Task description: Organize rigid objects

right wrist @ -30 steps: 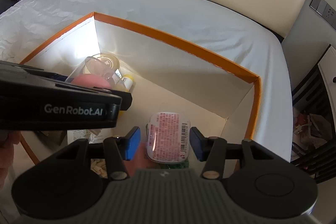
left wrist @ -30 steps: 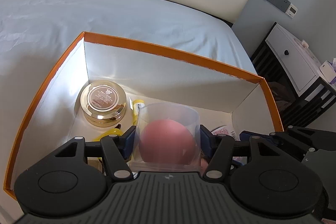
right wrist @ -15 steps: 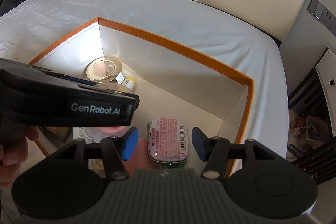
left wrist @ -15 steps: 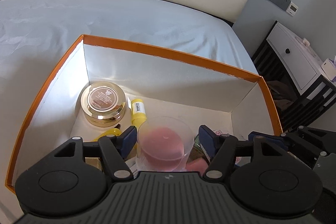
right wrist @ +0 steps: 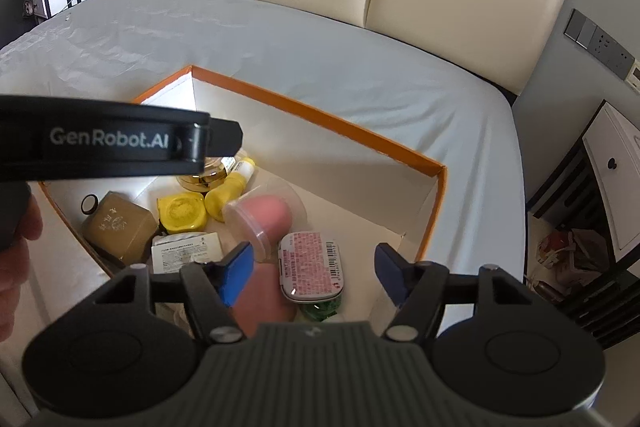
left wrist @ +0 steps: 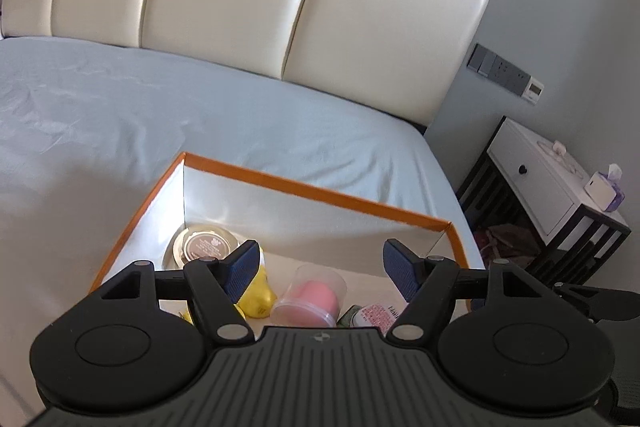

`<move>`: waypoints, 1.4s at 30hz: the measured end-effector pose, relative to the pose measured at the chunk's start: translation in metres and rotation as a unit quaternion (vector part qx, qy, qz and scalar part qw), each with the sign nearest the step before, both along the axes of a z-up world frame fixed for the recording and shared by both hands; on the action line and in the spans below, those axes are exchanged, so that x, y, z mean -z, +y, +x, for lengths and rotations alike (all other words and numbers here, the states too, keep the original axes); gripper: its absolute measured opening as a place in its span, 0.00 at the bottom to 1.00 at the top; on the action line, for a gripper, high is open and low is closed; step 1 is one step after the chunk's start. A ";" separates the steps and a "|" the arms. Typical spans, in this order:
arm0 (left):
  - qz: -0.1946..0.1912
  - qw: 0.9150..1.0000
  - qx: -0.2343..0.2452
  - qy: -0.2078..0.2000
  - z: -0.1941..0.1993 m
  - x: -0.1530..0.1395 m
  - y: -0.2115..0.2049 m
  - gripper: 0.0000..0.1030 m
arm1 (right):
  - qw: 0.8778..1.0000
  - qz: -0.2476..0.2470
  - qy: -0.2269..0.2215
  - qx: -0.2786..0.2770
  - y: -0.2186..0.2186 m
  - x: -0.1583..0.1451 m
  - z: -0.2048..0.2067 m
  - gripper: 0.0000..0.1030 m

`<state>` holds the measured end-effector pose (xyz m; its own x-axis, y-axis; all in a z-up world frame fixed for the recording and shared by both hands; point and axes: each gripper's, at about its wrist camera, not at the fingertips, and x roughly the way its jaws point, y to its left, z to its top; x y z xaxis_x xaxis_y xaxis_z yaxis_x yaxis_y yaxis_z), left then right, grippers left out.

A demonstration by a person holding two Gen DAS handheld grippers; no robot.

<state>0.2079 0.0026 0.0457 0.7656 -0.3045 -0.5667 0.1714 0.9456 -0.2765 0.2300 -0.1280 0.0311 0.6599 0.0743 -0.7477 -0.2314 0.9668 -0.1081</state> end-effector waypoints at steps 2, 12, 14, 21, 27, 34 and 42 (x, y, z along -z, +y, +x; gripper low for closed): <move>0.002 1.000 -0.005 -0.019 -0.011 -0.007 0.001 0.80 | 1.000 0.002 -0.008 0.002 -0.002 -0.008 -0.008 0.68; 0.054 0.994 -0.025 -0.087 -0.065 -0.029 -0.001 0.79 | 0.997 0.042 -0.058 0.020 -0.012 -0.042 -0.059 0.72; 0.058 0.993 -0.034 -0.093 -0.074 -0.031 0.001 0.78 | 0.996 0.052 -0.071 0.023 -0.014 -0.047 -0.070 0.75; 0.078 0.991 -0.064 -0.090 -0.099 -0.028 0.013 0.78 | 0.990 0.082 -0.107 0.044 -0.022 -0.056 -0.107 0.78; 0.143 0.983 -0.086 -0.080 -0.120 -0.021 0.017 0.80 | 0.983 0.100 -0.138 0.071 -0.027 -0.054 -0.132 0.84; 0.157 0.981 -0.090 -0.074 -0.133 -0.016 0.004 0.90 | 0.976 0.136 -0.135 0.102 -0.035 -0.041 -0.148 0.87; 0.163 0.984 -0.075 -0.021 -0.144 0.004 -0.009 0.90 | 0.979 0.125 -0.123 0.104 -0.035 -0.025 -0.162 0.87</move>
<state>0.0635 -0.0067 0.0414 0.8128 0.0060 -0.5825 0.0284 0.9984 0.0499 0.0684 -0.1625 0.0559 0.8382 0.0785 -0.5396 -0.0226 0.9937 0.1094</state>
